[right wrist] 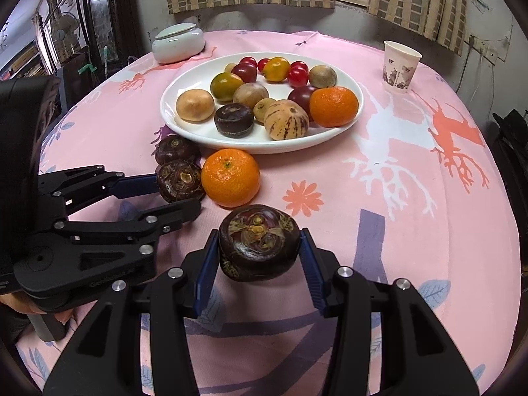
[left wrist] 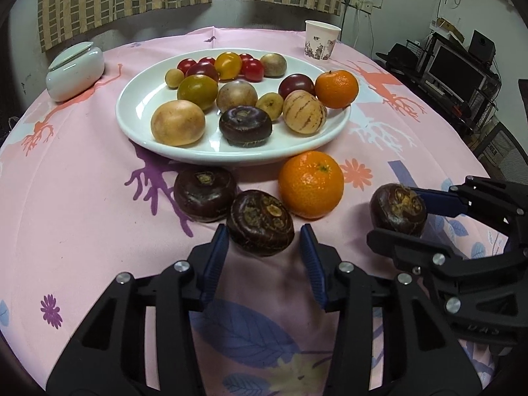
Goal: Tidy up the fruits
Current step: 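Grasp a dark brown round fruit with the right tool while the left tool grasps another, then carry both dark brown fruits onto the white plate and open both tools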
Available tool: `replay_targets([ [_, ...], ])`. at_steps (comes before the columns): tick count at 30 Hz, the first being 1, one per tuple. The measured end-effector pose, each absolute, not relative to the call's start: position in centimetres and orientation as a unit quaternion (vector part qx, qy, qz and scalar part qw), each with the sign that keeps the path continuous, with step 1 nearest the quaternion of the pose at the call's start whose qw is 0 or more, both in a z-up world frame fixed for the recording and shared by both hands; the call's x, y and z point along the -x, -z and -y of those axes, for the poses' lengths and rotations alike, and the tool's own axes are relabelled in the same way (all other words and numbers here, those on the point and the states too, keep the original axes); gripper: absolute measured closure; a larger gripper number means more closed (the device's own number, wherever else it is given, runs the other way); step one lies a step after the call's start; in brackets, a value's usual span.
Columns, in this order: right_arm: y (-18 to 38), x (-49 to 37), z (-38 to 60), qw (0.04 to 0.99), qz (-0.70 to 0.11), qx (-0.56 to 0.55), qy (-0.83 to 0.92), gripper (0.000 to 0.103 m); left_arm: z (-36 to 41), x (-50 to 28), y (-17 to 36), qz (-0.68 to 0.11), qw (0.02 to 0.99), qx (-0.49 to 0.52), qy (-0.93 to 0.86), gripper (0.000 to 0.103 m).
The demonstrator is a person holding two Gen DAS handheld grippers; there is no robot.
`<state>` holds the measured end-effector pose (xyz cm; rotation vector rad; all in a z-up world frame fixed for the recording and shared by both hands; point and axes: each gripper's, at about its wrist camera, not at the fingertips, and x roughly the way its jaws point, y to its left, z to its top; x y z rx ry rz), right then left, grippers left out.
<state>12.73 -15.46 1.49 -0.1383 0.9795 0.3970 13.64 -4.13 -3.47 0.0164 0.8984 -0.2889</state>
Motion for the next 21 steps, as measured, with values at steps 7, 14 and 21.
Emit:
replay_targets([
  [7,-1.1,-12.7,15.1,0.858,-0.471,0.073,-0.190,0.055,3.3,-14.1,3.4,-0.428,0.892,0.023,0.140,0.062],
  [14,-1.4,-12.5,15.2,0.861,-0.466,0.075,-0.188,0.055,3.0,-13.2,2.4,-0.418,0.894,0.030,0.156,0.062],
  [21,-2.0,-12.5,15.6,0.866,-0.459,0.067,-0.186,0.055,3.2,-11.4,0.3,-0.398,0.901,0.018,0.173,0.062],
])
